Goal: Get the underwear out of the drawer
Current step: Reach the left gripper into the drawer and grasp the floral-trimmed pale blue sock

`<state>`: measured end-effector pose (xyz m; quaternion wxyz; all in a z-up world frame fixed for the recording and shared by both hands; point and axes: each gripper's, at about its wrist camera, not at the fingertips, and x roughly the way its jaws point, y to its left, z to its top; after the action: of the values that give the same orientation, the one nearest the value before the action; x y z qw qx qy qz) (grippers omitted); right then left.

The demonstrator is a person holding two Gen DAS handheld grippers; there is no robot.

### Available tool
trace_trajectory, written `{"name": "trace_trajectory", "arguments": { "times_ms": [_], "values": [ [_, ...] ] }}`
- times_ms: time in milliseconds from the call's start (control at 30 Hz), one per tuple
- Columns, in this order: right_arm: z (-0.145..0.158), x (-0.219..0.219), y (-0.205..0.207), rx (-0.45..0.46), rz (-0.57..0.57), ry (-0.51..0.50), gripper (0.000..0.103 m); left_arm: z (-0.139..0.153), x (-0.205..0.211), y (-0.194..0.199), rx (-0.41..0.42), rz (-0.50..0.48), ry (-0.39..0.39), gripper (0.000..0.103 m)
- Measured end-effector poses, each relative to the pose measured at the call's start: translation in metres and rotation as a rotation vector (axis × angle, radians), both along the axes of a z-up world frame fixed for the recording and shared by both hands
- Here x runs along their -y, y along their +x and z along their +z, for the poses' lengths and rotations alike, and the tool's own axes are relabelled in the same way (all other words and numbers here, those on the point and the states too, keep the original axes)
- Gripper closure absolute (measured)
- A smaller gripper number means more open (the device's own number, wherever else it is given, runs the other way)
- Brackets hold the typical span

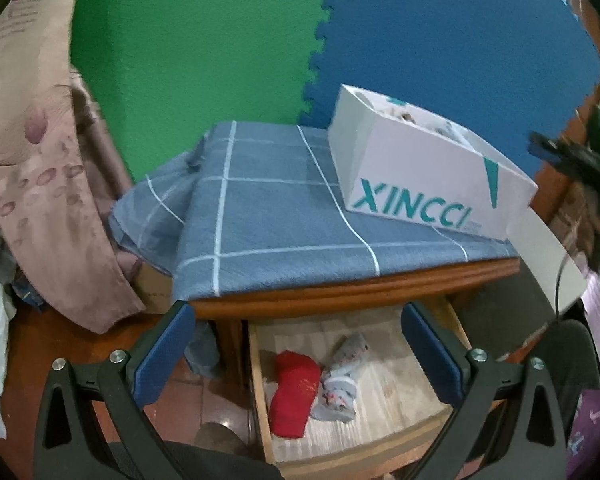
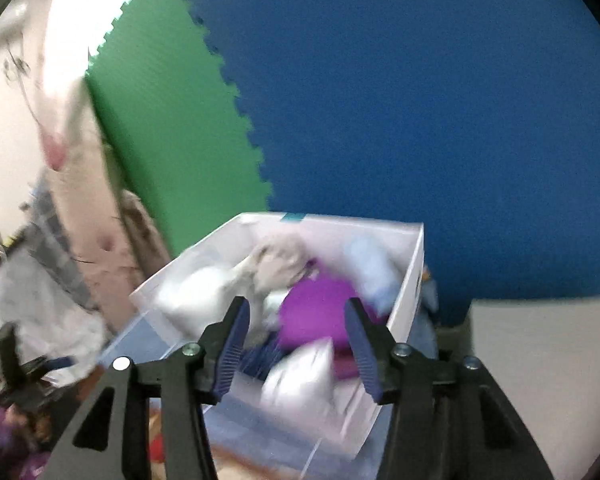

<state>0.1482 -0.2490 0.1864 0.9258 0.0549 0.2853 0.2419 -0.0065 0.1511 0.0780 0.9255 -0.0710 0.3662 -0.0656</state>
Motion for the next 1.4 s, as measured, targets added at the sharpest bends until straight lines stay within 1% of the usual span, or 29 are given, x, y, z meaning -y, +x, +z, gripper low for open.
{"name": "trace_trajectory", "arguments": {
  "times_ms": [33,100,200,267,300,333,400,467,500,567,667,733,767,800,867,933,1033,1100,1200,1267,1400],
  "values": [
    [-0.008,0.004,-0.014,-0.017,0.014,0.022,0.053,-0.002,0.002,0.001,-0.012,-0.013,0.003,0.001],
    [-0.028,0.015,-0.043,-0.049,0.013,0.032,0.053,-0.007,0.01,0.005,-0.05,-0.05,0.017,0.001],
    [-0.055,0.03,-0.074,-0.11,0.012,0.048,0.053,-0.021,0.031,0.012,-0.145,-0.126,0.031,0.001],
    [-0.071,0.041,-0.09,-0.141,0.002,0.104,0.053,-0.031,0.051,0.013,-0.186,-0.173,0.072,0.001],
    [-0.081,0.045,-0.093,-0.162,0.002,0.14,0.053,-0.038,0.068,0.014,-0.207,-0.197,0.129,0.001],
    [-0.09,0.047,-0.097,-0.174,-0.005,0.159,0.053,-0.044,0.078,0.014,-0.219,-0.209,0.165,0.001],
    [-0.103,0.053,-0.1,-0.199,-0.024,0.173,0.053,-0.059,0.107,0.015,-0.252,-0.261,0.265,0.001],
    [-0.101,0.055,-0.103,-0.178,-0.004,0.196,0.053,-0.077,0.13,0.018,-0.293,-0.315,0.34,0.001],
    [-0.1,0.056,-0.105,-0.168,-0.001,0.199,0.053,-0.085,0.14,0.02,-0.31,-0.339,0.362,0.001],
    [-0.101,0.056,-0.105,-0.18,0.004,0.201,0.053,-0.1,0.153,0.026,-0.352,-0.371,0.392,0.005],
    [-0.097,0.057,-0.105,-0.169,0.009,0.207,0.053,-0.128,0.17,0.041,-0.459,-0.422,0.4,0.01],
    [-0.095,0.058,-0.105,-0.167,0.015,0.217,0.053,-0.144,0.179,0.048,-0.507,-0.442,0.442,0.017],
    [-0.095,0.059,-0.104,-0.167,0.014,0.221,0.053,-0.154,0.184,0.052,-0.532,-0.452,0.47,0.018],
    [-0.095,0.06,-0.104,-0.167,0.014,0.228,0.053,-0.16,0.186,0.057,-0.551,-0.466,0.48,0.02],
    [-0.095,0.063,-0.105,-0.167,0.015,0.239,0.053,-0.169,0.189,0.063,-0.57,-0.494,0.484,0.02],
    [-0.095,0.065,-0.104,-0.168,0.018,0.251,0.052,-0.177,0.192,0.068,-0.569,-0.518,0.508,0.02],
    [-0.095,0.065,-0.104,-0.17,0.021,0.258,0.052,-0.189,0.201,0.069,-0.54,-0.581,0.575,0.021],
    [-0.096,0.064,-0.104,-0.172,0.024,0.258,0.052,-0.196,0.207,0.069,-0.538,-0.626,0.614,0.021],
    [-0.097,0.062,-0.103,-0.178,0.024,0.254,0.052,-0.202,0.209,0.068,-0.515,-0.678,0.638,0.021],
    [-0.097,0.062,-0.102,-0.181,0.024,0.253,0.052,-0.207,0.209,0.068,-0.513,-0.701,0.652,0.021],
    [-0.097,0.061,-0.101,-0.185,0.025,0.255,0.052,-0.214,0.202,0.073,-0.502,-0.719,0.64,0.021]
  ]
}}
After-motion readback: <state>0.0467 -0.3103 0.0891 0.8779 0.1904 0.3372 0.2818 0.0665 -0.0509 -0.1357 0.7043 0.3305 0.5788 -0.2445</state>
